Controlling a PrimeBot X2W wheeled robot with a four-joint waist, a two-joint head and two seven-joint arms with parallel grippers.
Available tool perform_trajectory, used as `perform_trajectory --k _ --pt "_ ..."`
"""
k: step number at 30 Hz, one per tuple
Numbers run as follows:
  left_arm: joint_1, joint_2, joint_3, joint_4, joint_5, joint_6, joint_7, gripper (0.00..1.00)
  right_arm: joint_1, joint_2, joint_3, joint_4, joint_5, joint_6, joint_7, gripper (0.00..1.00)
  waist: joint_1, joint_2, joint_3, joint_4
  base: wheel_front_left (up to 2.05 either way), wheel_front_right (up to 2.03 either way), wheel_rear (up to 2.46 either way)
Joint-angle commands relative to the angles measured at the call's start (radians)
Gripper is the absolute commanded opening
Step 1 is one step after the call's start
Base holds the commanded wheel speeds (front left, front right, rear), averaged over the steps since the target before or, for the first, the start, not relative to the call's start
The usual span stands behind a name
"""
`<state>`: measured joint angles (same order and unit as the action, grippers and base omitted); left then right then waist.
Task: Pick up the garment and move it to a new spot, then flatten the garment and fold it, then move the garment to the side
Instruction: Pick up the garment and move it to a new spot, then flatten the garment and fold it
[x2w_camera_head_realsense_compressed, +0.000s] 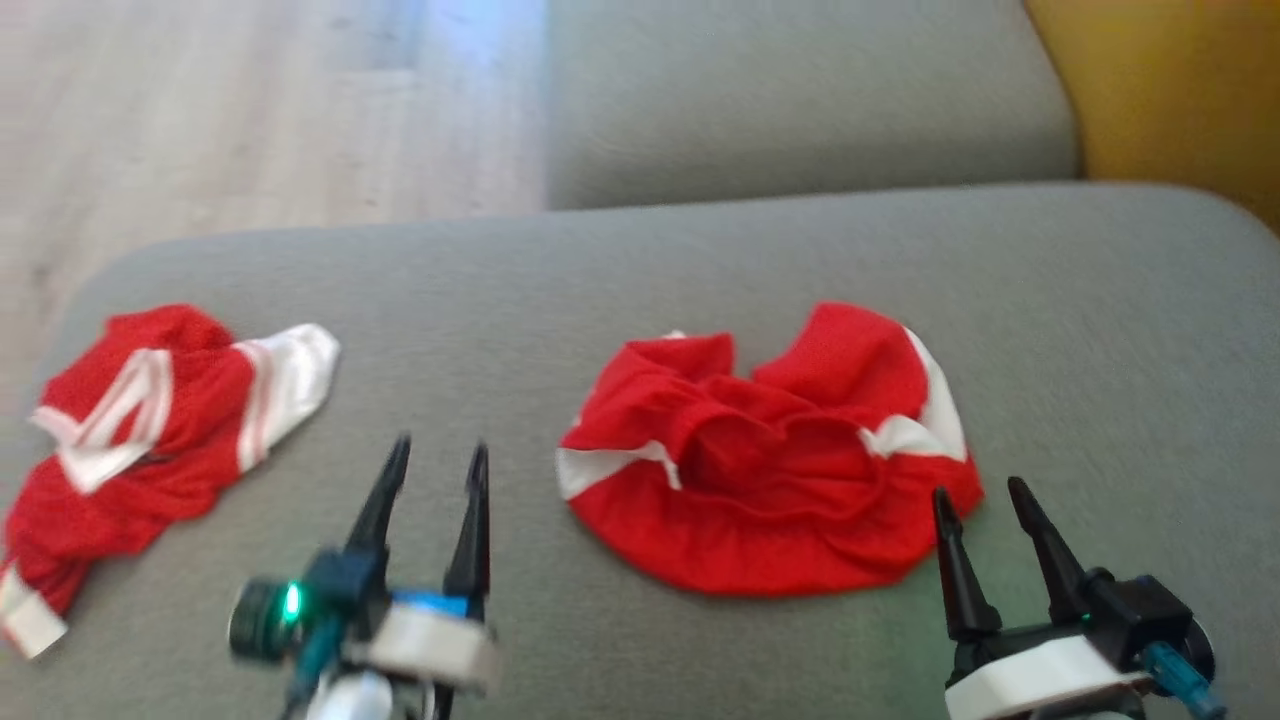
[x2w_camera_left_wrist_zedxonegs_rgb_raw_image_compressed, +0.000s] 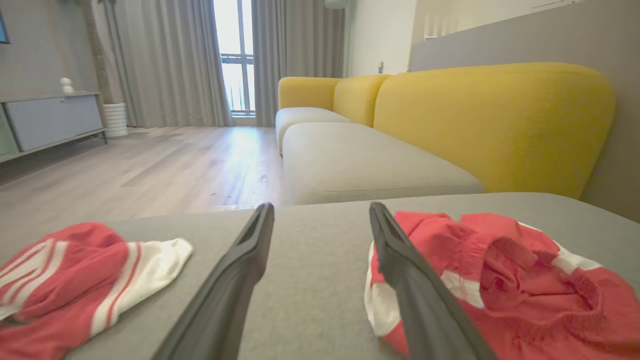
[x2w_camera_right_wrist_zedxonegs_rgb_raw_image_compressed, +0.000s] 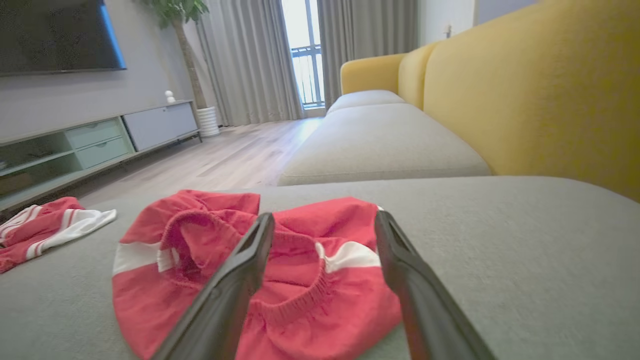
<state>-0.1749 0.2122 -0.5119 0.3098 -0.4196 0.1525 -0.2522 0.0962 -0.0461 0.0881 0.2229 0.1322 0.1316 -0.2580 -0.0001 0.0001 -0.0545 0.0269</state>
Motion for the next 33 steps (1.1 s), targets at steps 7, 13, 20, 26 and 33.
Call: perform_trajectory --k 7,13,20,26,33 --pt "0.17 -0.072 0.177 -0.184 0.133 0.015 -0.009 1.0 0.006 -0.004 0.016 -0.043 0.011 -0.001 -0.004 1.0 0.0001 -0.0001 -0.093 0.086 0.0 0.0 0.0" --pt "0.316 -0.122 0.221 -0.252 0.235 -0.014 -0.009 1.0 0.057 -0.004 0.018 -0.048 0.035 -0.001 -0.004 1.0 0.0001 -0.0001 -0.115 0.069 0.0 0.0 0.0" --pt "0.386 -0.148 0.236 -0.248 0.285 -0.047 -0.009 1.0 0.089 -0.004 0.017 -0.048 0.04 -0.001 -0.004 1.0 0.0001 -0.0001 -0.12 0.043 0.0 0.0 0.0" --pt "0.39 -0.157 0.253 -0.234 0.295 -0.067 -0.009 1.0 0.088 -0.004 0.021 -0.047 0.038 -0.001 -0.004 1.0 0.0001 -0.0001 -0.118 0.027 0.0 0.0 0.0" --pt "0.387 -0.16 0.267 -0.234 0.287 -0.085 -0.009 1.0 0.086 -0.004 0.023 -0.046 0.04 -0.001 -0.004 1.0 0.0001 -0.0001 -0.118 0.02 0.0 0.0 0.0"
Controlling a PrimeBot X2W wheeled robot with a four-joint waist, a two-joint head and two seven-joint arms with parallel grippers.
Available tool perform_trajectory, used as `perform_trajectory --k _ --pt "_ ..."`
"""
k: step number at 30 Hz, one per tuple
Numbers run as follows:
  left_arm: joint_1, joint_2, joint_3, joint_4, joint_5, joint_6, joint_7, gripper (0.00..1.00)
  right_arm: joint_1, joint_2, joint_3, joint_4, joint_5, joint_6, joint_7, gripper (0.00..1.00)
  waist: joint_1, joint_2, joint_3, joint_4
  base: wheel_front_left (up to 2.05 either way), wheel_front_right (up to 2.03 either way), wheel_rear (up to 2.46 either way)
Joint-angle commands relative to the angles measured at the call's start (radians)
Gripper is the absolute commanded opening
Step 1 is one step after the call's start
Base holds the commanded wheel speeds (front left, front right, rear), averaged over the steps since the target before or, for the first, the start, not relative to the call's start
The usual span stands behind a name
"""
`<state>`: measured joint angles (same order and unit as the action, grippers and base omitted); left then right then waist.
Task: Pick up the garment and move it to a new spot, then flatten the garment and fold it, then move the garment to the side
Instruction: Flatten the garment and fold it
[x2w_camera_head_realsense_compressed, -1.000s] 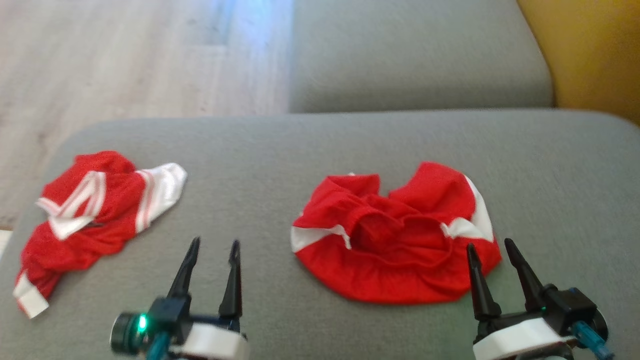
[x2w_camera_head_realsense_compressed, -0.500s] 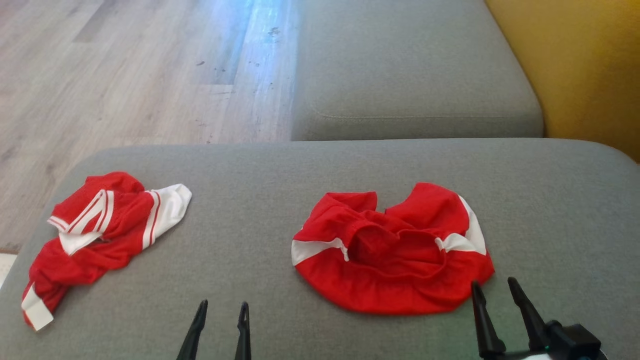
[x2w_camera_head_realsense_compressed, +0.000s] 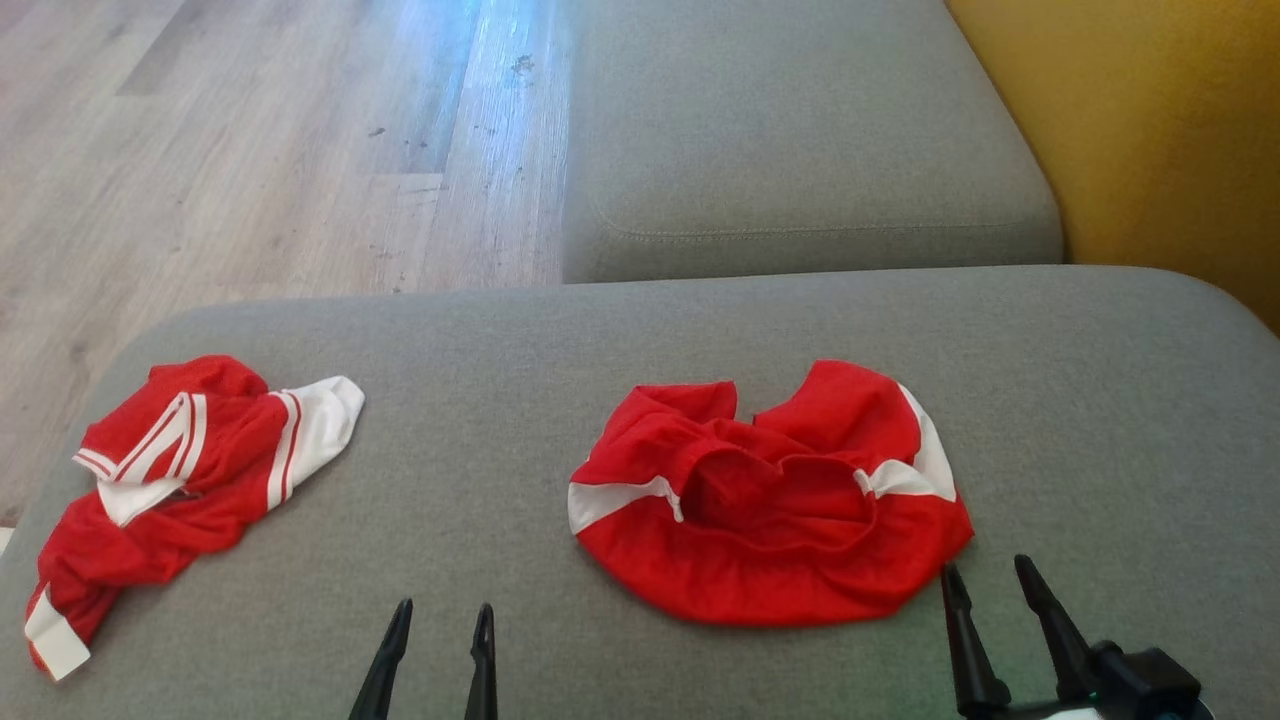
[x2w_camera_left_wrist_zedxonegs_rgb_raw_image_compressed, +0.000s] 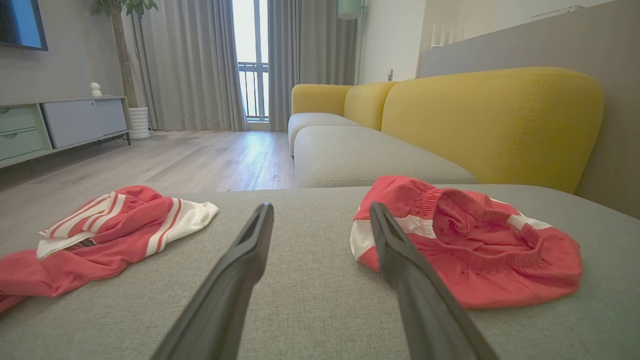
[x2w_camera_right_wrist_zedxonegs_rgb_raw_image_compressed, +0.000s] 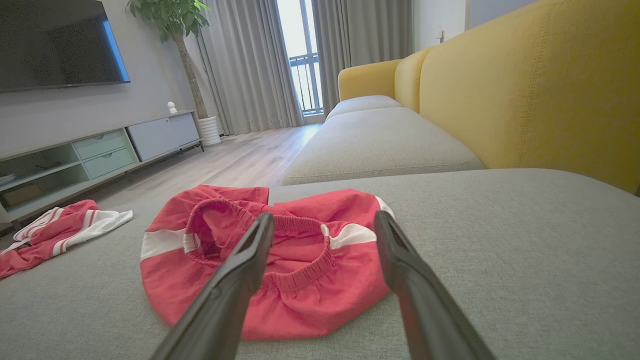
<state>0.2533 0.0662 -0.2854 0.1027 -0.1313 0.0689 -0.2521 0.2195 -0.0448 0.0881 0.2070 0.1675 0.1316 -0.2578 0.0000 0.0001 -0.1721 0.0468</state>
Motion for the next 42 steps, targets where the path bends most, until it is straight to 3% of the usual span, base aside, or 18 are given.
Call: perform_trajectory --k 1,19,24,28,34,42 --pt "-0.041 -0.015 0.041 -0.027 -0.001 -0.003 -0.01 1.0 -0.037 -0.005 0.023 -0.03 0.005 -0.001 -0.004 1.0 0.0 -0.0001 0.0 0.0 0.0 0.0 0.0" --pt "-0.052 -0.016 -0.003 0.005 -0.045 -0.007 -0.01 1.0 -0.039 -0.005 0.018 -0.035 -0.005 -0.001 -0.004 1.0 0.0 -0.0001 0.014 -0.02 0.0 0.0 0.0" --pt "-0.105 -0.016 -0.075 0.053 -0.16 -0.025 -0.01 1.0 -0.037 -0.005 0.028 -0.036 -0.027 -0.001 -0.004 1.0 0.0 -0.0001 0.039 -0.058 0.0 0.0 0.0" --pt "-0.206 -0.016 -0.194 0.135 -0.271 -0.047 0.001 1.0 -0.049 -0.005 0.032 -0.039 -0.033 -0.001 -0.004 1.0 0.0 -0.0001 0.075 -0.101 0.0 0.0 0.0" --pt "-0.462 -0.016 -0.417 0.212 -0.516 -0.069 0.148 1.0 -0.088 -0.005 0.059 -0.048 -0.049 -0.001 -0.004 1.0 0.0 -0.0001 0.161 -0.205 0.0 0.0 0.0" --pt "-0.718 -0.016 -0.555 0.288 -0.812 -0.03 0.277 1.0 -0.144 -0.005 0.075 -0.058 -0.052 -0.001 -0.004 1.0 0.0 -0.0001 0.268 -0.309 0.0 0.0 0.0"
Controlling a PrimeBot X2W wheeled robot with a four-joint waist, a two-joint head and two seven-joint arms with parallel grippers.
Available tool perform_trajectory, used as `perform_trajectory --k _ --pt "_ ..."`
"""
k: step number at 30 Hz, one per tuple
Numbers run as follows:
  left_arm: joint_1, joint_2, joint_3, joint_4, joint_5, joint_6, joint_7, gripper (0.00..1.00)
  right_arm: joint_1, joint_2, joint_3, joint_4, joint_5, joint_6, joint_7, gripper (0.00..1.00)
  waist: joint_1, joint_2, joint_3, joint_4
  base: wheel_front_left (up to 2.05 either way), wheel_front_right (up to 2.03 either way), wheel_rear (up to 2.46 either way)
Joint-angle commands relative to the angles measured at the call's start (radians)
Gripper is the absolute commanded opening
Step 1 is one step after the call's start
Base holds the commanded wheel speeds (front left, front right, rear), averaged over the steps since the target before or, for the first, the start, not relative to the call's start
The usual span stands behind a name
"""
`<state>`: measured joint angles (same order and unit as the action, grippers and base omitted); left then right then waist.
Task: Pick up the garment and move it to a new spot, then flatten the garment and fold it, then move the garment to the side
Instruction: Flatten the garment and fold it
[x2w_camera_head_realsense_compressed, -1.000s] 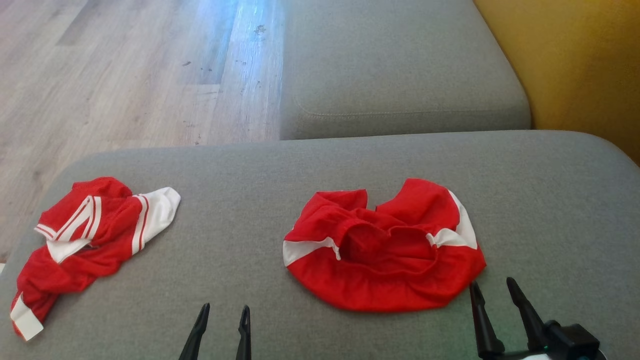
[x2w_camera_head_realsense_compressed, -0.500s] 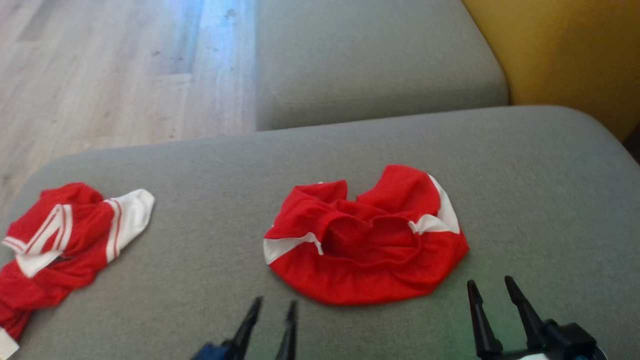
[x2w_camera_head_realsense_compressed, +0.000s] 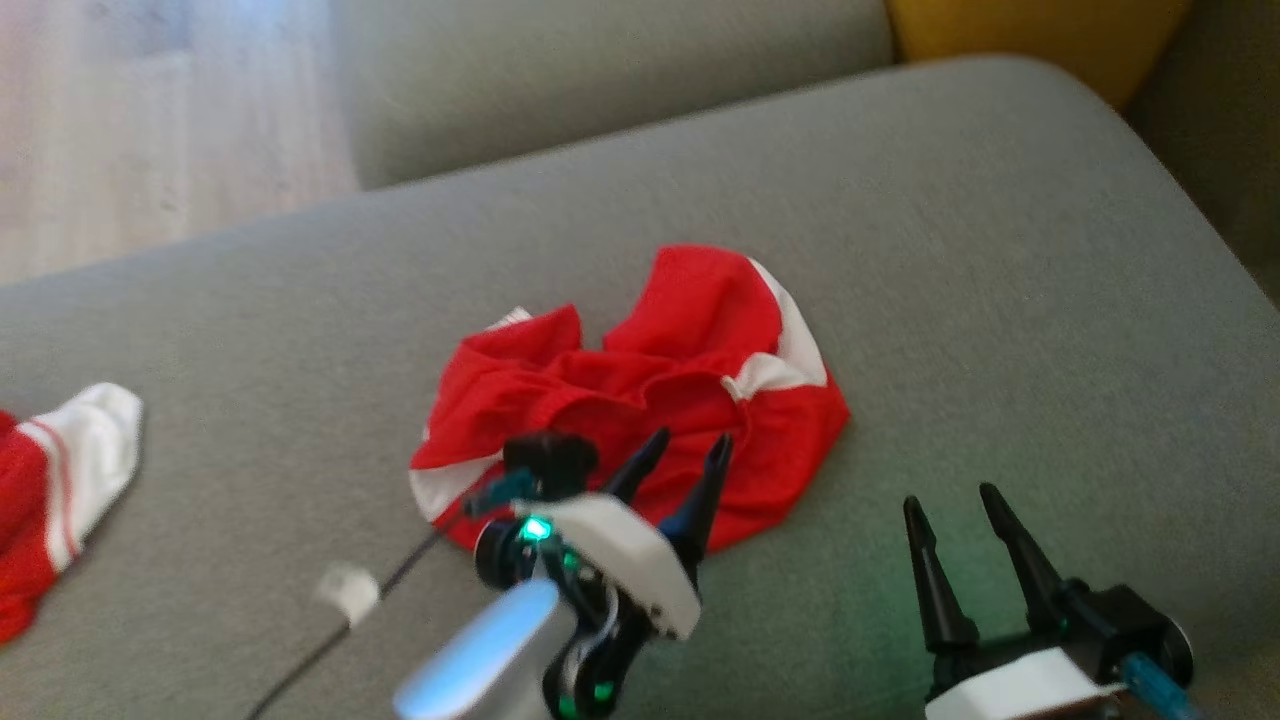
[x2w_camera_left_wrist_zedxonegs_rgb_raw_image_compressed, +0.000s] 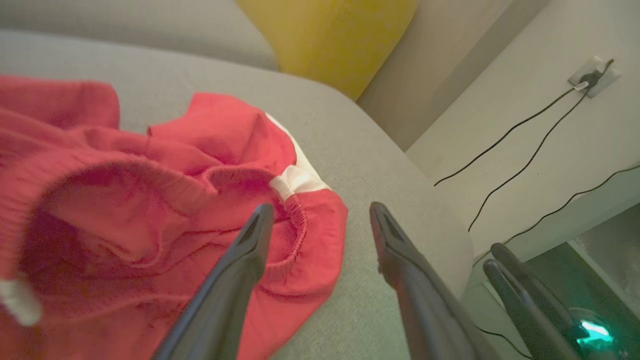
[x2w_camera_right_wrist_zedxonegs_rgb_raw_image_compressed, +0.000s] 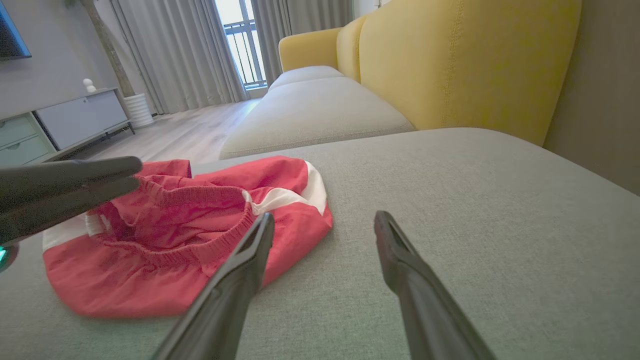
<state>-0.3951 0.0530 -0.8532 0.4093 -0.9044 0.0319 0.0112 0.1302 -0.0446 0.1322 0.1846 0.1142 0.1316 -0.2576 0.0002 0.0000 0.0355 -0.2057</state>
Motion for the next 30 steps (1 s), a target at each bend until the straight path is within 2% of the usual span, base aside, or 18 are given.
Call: perform_trajectory --k 1,2,6,9,22,23,24,25,30 --pt "-0.099 -0.003 -0.002 -0.009 -0.078 0.012 0.028 1.0 -0.062 -0.006 0.032 -0.037 0.004 -0.001 -0.004 1.0 -0.0002 0.0 0.069 -0.064 0.0 0.0 0.0" --pt "-0.099 -0.003 -0.002 -0.009 -0.078 0.012 0.028 1.0 -0.062 -0.006 0.032 -0.037 0.004 -0.001 -0.004 1.0 -0.0002 0.0 0.069 -0.064 0.0 0.0 0.0" --pt "-0.2 -0.003 -0.05 0.047 -0.205 0.048 0.071 1.0 -0.084 -0.006 0.041 -0.039 0.014 -0.001 -0.004 1.0 -0.0002 0.0 0.105 -0.092 0.0 0.0 0.0" --pt "-0.265 -0.003 -0.083 0.103 -0.258 0.065 0.078 1.0 -0.096 -0.006 0.048 -0.04 0.021 -0.001 -0.004 1.0 -0.0002 0.0 0.124 -0.109 0.0 0.0 0.0" --pt "-0.408 -0.003 -0.204 0.292 -0.383 0.086 0.036 1.0 -0.126 -0.006 0.068 -0.042 0.048 -0.001 -0.004 1.0 -0.0002 0.0 0.182 -0.151 0.0 0.0 0.0" --pt "-0.413 -0.003 -0.213 0.302 -0.39 0.083 0.03 0.92 -0.127 -0.006 0.069 -0.042 0.048 -0.001 -0.004 1.0 -0.0002 0.0 0.184 -0.151 0.0 0.0 0.0" --pt "-0.417 -0.003 -0.221 0.312 -0.396 0.08 0.023 0.5 -0.128 -0.006 0.069 -0.042 0.049 -0.001 -0.004 1.0 -0.0002 0.0 0.186 -0.152 0.0 0.0 0.0" --pt "-0.42 -0.003 -0.229 0.32 -0.402 0.077 0.016 0.0 -0.128 -0.006 0.069 -0.042 0.049 -0.001 -0.004 1.0 -0.0002 0.0 0.186 -0.152 0.0 0.0 0.0" --pt "-0.443 -0.003 -0.269 0.33 -0.425 0.033 -0.035 0.0 -0.132 -0.006 0.073 -0.035 0.049 -0.001 -0.004 1.0 -0.0002 0.0 0.177 -0.154 0.0 0.0 0.0"
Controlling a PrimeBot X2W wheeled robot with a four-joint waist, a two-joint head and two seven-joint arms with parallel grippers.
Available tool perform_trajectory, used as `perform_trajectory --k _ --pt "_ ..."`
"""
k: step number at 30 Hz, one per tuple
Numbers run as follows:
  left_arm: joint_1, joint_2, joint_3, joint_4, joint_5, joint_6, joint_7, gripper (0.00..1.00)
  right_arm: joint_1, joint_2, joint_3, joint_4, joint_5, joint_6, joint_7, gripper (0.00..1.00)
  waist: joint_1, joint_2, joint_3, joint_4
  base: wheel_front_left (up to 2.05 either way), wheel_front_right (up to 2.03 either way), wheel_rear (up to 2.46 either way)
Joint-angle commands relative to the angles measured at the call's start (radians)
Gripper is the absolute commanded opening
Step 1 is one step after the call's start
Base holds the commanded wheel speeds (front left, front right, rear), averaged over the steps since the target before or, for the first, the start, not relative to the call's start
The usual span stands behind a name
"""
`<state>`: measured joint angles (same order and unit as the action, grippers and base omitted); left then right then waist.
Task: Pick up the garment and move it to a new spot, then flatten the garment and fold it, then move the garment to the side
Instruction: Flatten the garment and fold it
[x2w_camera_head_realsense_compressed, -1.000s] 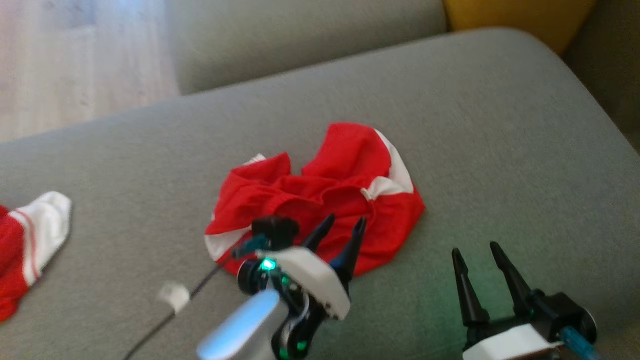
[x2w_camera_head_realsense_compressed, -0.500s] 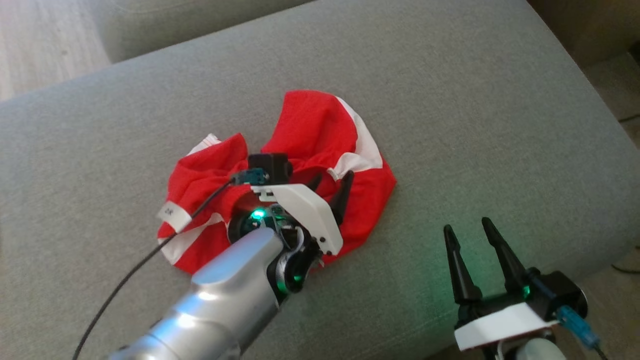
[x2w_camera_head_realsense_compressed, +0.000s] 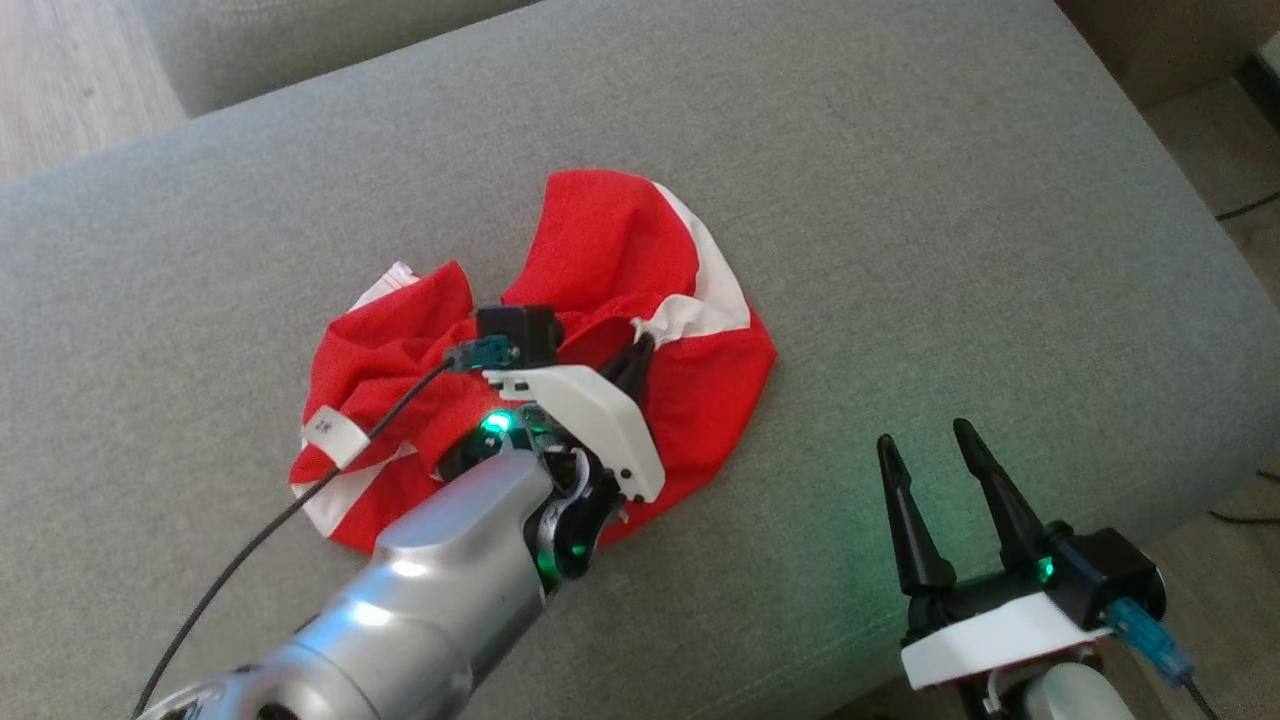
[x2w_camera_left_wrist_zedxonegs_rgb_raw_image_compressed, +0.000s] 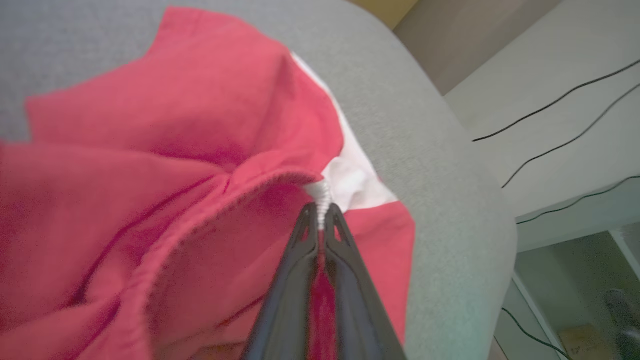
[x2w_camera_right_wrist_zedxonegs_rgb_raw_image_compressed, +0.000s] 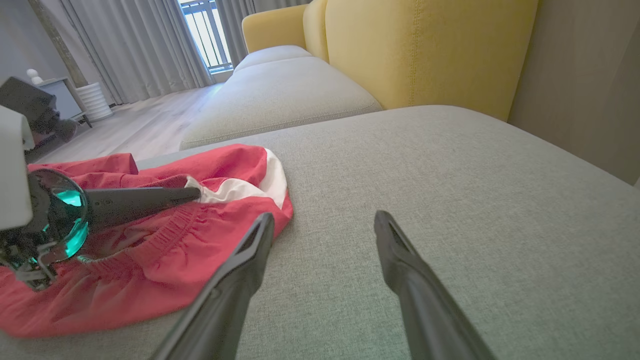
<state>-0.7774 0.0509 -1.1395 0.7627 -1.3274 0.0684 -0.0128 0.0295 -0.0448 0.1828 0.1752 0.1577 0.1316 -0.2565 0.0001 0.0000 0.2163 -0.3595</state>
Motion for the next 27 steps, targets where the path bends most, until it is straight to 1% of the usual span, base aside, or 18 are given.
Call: perform_trajectory --k 1,7,14,16,18,23,27 --pt "-0.068 -0.001 0.007 -0.025 -0.004 -0.019 -0.021 0.0 -0.03 -0.005 0.024 -0.024 0.005 -0.001 -0.005 1.0 -0.0001 0.0 -0.011 -0.001 0.0 0.0 0.0" --pt "-0.144 -0.001 -0.04 -0.069 -0.023 -0.088 -0.047 0.0 -0.01 -0.005 0.028 -0.016 0.003 -0.001 -0.005 1.0 -0.0001 0.0 -0.076 -0.004 0.0 0.0 0.0" --pt "-0.331 -0.001 -0.055 -0.093 -0.013 -0.108 -0.037 0.0 0.026 -0.005 0.032 -0.007 0.001 -0.001 -0.005 1.0 -0.0001 0.0 -0.168 -0.021 0.0 0.0 0.0" --pt "-0.394 -0.001 -0.045 -0.091 -0.012 -0.119 -0.031 0.0 0.038 -0.005 0.03 -0.004 -0.001 -0.001 -0.005 1.0 -0.0001 0.0 -0.192 -0.022 0.0 0.0 0.0" --pt "-0.424 -0.001 -0.038 -0.089 -0.013 -0.125 -0.027 0.0 0.044 -0.005 0.028 -0.003 -0.003 -0.001 -0.005 1.0 -0.0001 0.0 -0.203 -0.02 0.0 0.0 0.0" --pt "-0.541 -0.001 -0.006 -0.09 -0.021 -0.147 -0.013 0.0 0.067 -0.005 0.009 -0.012 -0.007 -0.001 -0.005 1.0 -0.0001 0.0 -0.227 0.021 0.0 0.0 0.0" --pt "-0.517 0.01 -0.007 -0.113 -0.041 -0.162 0.0 0.0 0.075 -0.005 -0.005 -0.021 -0.008 -0.001 -0.005 1.0 -0.0001 0.0 -0.23 0.074 0.0 0.0 0.0"
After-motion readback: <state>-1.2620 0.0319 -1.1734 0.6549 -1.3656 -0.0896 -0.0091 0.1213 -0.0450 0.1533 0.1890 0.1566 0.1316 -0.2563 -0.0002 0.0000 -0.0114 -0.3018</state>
